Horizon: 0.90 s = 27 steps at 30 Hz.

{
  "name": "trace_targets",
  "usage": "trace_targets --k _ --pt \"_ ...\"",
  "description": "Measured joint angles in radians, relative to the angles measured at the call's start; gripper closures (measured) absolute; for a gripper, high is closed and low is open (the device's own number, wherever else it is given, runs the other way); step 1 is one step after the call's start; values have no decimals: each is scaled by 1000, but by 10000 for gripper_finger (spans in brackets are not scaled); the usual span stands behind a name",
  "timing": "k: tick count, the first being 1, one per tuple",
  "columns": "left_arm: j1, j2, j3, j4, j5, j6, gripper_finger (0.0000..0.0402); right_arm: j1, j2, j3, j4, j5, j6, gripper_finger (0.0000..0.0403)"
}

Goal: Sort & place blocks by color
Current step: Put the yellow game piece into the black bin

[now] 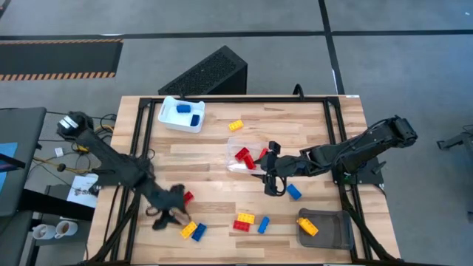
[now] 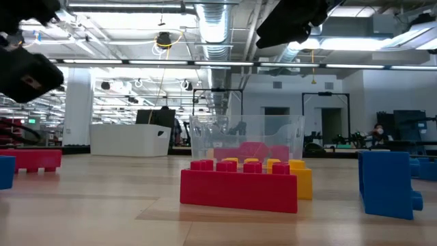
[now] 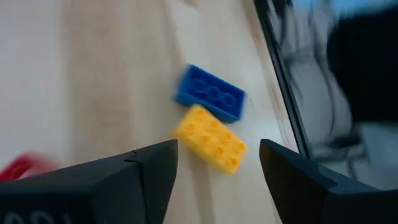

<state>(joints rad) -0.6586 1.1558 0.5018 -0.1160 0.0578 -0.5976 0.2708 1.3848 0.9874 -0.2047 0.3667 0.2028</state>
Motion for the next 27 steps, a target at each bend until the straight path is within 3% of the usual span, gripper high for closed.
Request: trace_targets --k 5,10,17,27 --pt "-30 222 177 -100 34 105 209 -7 1 0 7 1 17 173" --pt "-24 355 310 -229 84 213 209 3 1 0 12 3 40 173" --pt "-28 384 330 -238 154 254 209 36 12 1 39 13 93 173" --pt "-111 384 329 -230 33 379 209 47 11 1 92 39 198 173"
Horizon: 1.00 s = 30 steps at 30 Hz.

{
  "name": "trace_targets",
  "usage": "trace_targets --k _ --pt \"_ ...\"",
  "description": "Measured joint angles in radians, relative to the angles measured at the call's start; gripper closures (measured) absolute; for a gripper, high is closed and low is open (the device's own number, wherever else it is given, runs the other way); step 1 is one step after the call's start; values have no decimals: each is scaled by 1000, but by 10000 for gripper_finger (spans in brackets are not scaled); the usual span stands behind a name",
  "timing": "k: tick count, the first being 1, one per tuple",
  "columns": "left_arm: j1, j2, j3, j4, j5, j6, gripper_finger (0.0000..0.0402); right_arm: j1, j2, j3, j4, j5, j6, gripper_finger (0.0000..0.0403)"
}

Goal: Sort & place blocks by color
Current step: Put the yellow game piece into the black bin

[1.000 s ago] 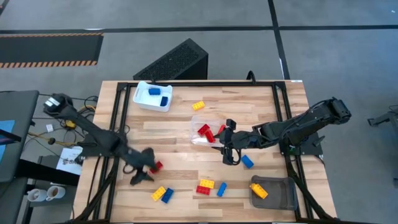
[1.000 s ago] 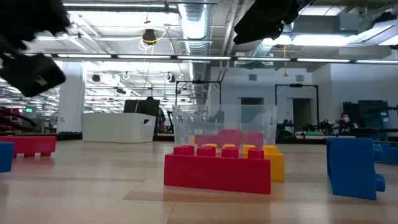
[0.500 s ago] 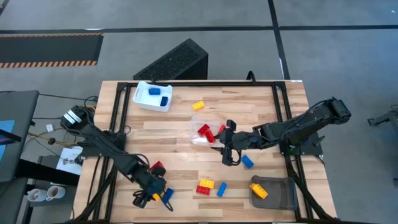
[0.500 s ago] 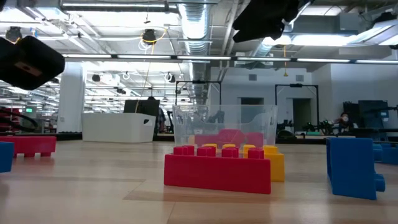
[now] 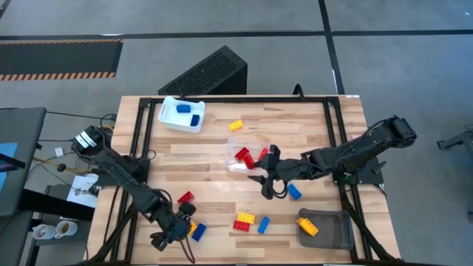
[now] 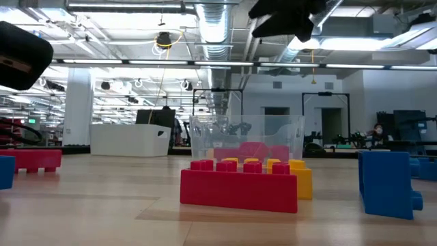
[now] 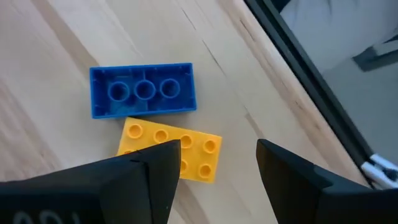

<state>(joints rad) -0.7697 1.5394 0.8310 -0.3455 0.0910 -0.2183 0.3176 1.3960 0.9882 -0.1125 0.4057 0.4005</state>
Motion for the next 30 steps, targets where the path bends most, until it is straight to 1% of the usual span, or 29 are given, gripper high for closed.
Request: trace_targets --k 4,6,9,11,14,17,19,20,22,25,30 --pt "-3 0 -1 -8 -42 45 209 12 0 0 31 11 21 173" --pt "-3 0 -12 29 -70 49 209 19 0 0 53 17 26 173" --pt "-2 0 -47 100 -127 -5 209 38 0 0 70 26 44 173" --pt "-2 0 -74 139 -147 -50 209 57 0 0 79 46 45 173" --pt "-2 0 -107 133 -185 -110 209 79 22 0 101 94 45 173" --pt "-2 -4 -132 147 -210 -168 209 92 34 -1 104 120 40 173" --pt "-3 -5 -139 124 -211 -197 209 92 56 3 122 122 40 173" --pt "-3 -6 -137 105 -206 -214 209 92 66 -1 105 119 40 173" --pt "-4 -10 -127 49 -189 -240 210 92 84 -3 103 117 40 173" --pt "-17 -30 -109 -56 -193 -254 212 87 98 -2 91 116 44 173" --pt "-22 -103 -112 -148 -201 -281 221 73 98 -1 89 116 44 173"
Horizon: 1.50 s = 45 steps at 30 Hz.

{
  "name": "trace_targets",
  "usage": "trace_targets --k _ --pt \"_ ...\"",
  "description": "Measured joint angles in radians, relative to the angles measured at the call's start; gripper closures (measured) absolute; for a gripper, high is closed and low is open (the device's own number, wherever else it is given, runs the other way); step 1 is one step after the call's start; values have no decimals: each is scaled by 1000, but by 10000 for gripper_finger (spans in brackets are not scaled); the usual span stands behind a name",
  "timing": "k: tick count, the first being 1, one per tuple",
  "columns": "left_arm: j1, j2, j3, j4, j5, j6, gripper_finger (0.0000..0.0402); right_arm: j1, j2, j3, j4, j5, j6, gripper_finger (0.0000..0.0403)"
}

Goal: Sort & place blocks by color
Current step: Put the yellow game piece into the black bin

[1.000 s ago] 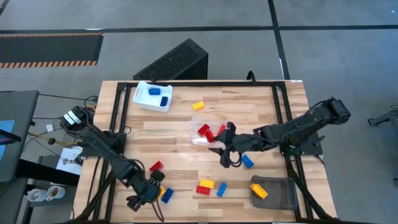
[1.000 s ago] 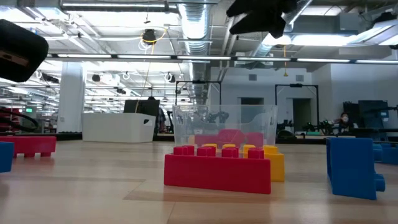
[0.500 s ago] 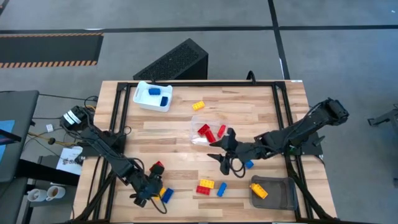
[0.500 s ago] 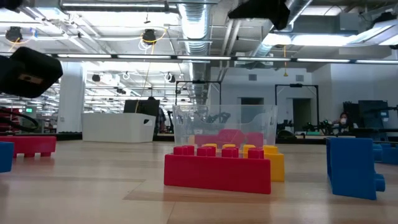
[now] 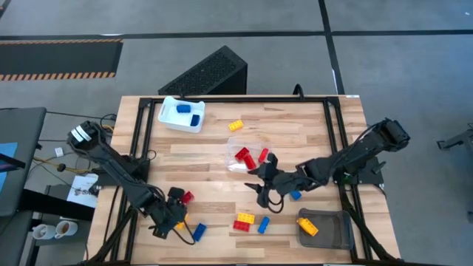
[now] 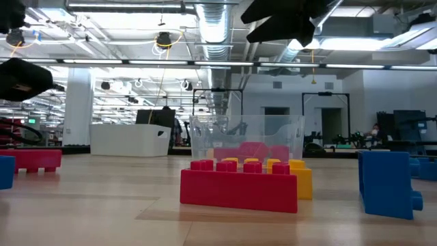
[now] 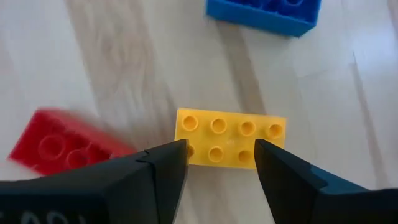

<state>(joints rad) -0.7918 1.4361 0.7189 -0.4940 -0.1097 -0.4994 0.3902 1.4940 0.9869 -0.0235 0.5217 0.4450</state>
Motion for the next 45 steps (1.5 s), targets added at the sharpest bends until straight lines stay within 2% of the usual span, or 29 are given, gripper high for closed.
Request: trace_targets --k 3,7,12,14,18,21,28,33,37,41,45 --pt "0 -66 3 -30 -1 -82 223 -1 -1 0 6 3 -4 173" --pt "0 -124 2 -88 -20 -309 213 0 -1 0 5 0 -8 173" --pt "0 -97 3 -79 -207 -686 189 0 -1 0 3 1 -9 173" --pt "2 -65 3 -78 -179 -773 183 -2 -1 0 3 1 -20 173" --pt "-1 8 3 -28 -65 -832 171 -6 -1 0 3 0 -26 173" --pt "-3 50 4 17 -26 -892 161 -6 -2 1 1 0 -28 173" --pt "-3 106 9 36 -5 -929 140 -4 -2 1 1 0 -34 173" --pt "-3 132 12 -1 12 -911 141 3 -2 1 0 0 -34 173" --pt "-4 130 10 -17 18 -835 188 14 -2 1 0 0 -34 173" --pt "-6 127 36 -36 23 -752 296 16 -2 1 0 -1 -34 173" --pt "2 76 113 -94 8 -625 303 16 -2 1 0 -1 -34 173"
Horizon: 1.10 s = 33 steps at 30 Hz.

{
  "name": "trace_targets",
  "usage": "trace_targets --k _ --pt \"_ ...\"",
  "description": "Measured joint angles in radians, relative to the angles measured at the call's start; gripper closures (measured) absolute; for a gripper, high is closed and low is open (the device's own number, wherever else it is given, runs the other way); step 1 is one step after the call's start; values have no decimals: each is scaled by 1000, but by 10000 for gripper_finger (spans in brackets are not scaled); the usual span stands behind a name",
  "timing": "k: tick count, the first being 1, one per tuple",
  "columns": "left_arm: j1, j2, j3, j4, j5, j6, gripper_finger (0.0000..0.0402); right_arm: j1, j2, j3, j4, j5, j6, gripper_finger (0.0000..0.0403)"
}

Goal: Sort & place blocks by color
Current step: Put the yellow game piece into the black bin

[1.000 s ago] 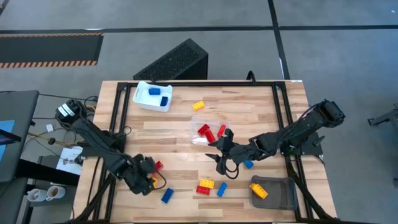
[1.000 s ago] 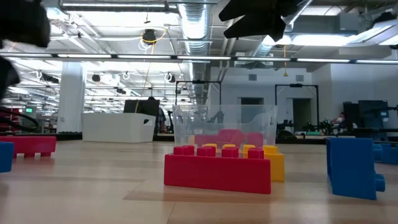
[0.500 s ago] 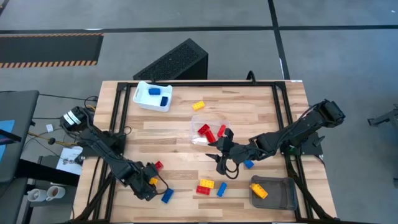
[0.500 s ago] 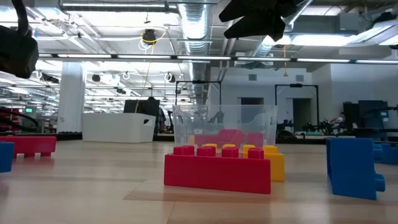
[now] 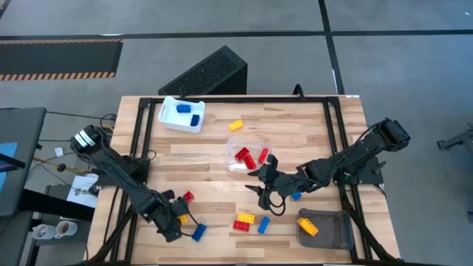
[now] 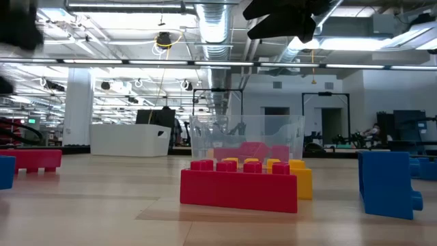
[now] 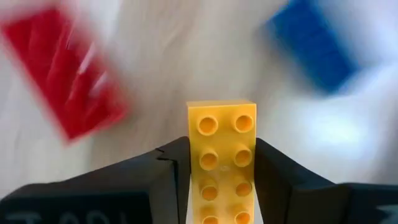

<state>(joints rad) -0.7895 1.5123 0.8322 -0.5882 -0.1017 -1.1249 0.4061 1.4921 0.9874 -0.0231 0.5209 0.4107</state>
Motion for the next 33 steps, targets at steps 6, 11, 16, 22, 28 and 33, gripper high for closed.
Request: trace_targets --k 6,11,16,22,28,33 --pt "4 -179 78 -77 -254 148 303 -1 0 0 -6 1 0 173" --pt "28 -339 78 -161 -469 300 298 5 0 1 -1 1 6 173" --pt "110 -465 20 58 -532 545 297 5 -1 1 8 3 7 173" --pt "178 -451 -97 643 -403 926 297 -9 -1 1 95 3 8 173" --pt "234 -445 -185 950 -367 1053 297 15 85 1 460 -13 -150 173" --pt "277 -446 -273 1092 -324 1063 297 19 208 0 774 -101 -329 173"
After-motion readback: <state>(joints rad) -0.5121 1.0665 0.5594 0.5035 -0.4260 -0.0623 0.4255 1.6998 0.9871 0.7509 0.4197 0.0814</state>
